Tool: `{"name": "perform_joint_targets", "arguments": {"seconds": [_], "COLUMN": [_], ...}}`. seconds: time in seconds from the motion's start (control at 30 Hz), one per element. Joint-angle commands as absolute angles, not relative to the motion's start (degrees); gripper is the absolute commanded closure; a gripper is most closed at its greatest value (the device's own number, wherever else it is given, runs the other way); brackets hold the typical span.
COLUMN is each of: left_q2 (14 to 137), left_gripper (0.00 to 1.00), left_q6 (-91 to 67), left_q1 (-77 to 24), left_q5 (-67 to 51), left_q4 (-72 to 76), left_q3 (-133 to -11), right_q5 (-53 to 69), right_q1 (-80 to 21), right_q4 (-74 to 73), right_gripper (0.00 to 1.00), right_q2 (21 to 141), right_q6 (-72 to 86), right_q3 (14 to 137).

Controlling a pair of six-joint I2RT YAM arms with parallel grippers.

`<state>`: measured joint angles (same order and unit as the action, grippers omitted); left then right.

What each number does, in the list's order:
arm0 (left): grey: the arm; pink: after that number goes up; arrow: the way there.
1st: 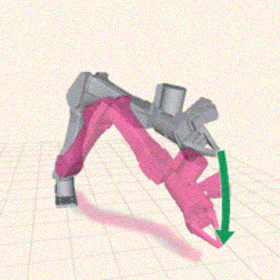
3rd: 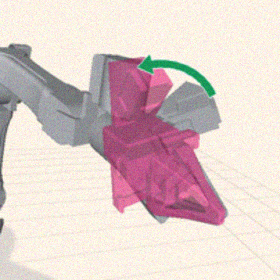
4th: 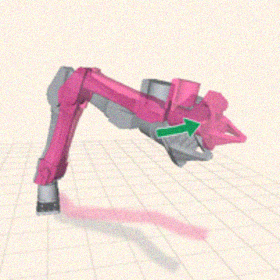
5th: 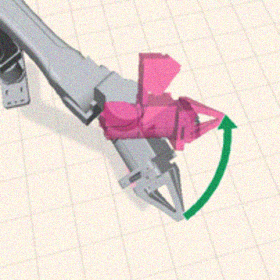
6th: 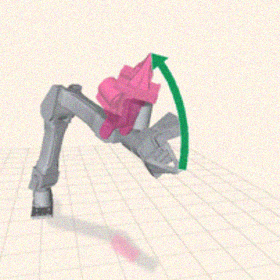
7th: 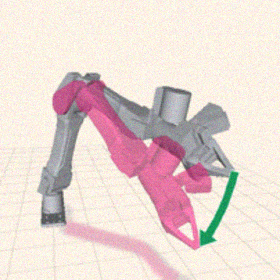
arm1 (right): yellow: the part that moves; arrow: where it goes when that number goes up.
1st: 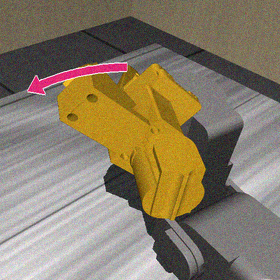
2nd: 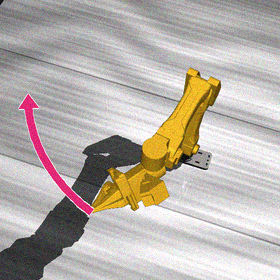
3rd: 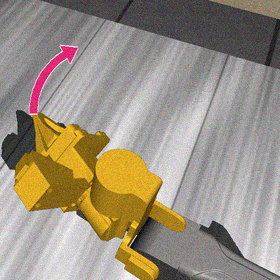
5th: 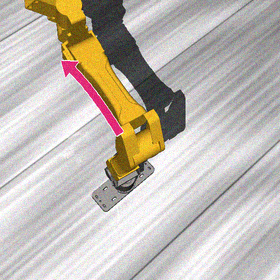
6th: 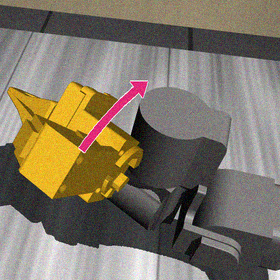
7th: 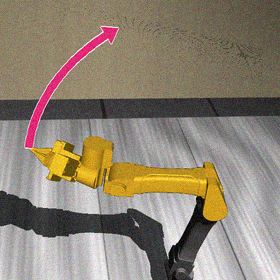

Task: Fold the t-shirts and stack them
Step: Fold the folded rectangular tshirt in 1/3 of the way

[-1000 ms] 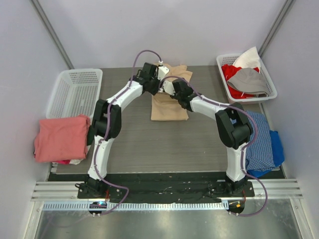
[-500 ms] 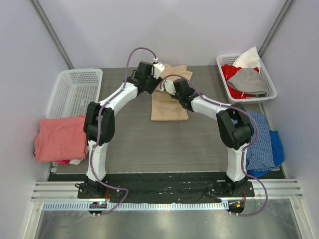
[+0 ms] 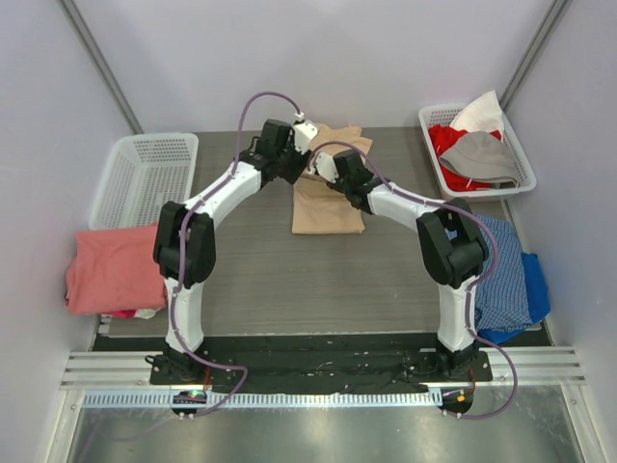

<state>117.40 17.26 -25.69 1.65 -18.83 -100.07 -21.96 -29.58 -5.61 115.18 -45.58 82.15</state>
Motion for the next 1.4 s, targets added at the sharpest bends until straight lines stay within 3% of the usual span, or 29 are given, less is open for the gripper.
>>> {"name": "perform_joint_targets", "arguments": {"seconds": [0.0, 0.83, 1.37], "left_q2": [117.95, 127.44, 125.95], "left_gripper": [0.34, 0.35, 0.35], "left_q6": [15.91, 13.98, 12.57], "left_q1": [-25.40, -25.40, -25.14], "left_q5": [-1.30, -4.57, -5.80], "left_q4": [-16.96, -15.03, -16.08], "left_q3": [-99.50, -102.74, -104.68], "right_q5": [-20.74, -23.12, -25.14], "right_q1": [-30.23, -30.59, -30.50], "right_q4": [-4.57, -1.93, -1.85], "right_gripper": [0.55, 0.55, 0.55], "right_q2": [115.75, 121.82, 123.31], "right_q6": [-44.47, -47.11, -48.60], "right_q3": [84.73, 88.33, 91.23]}}
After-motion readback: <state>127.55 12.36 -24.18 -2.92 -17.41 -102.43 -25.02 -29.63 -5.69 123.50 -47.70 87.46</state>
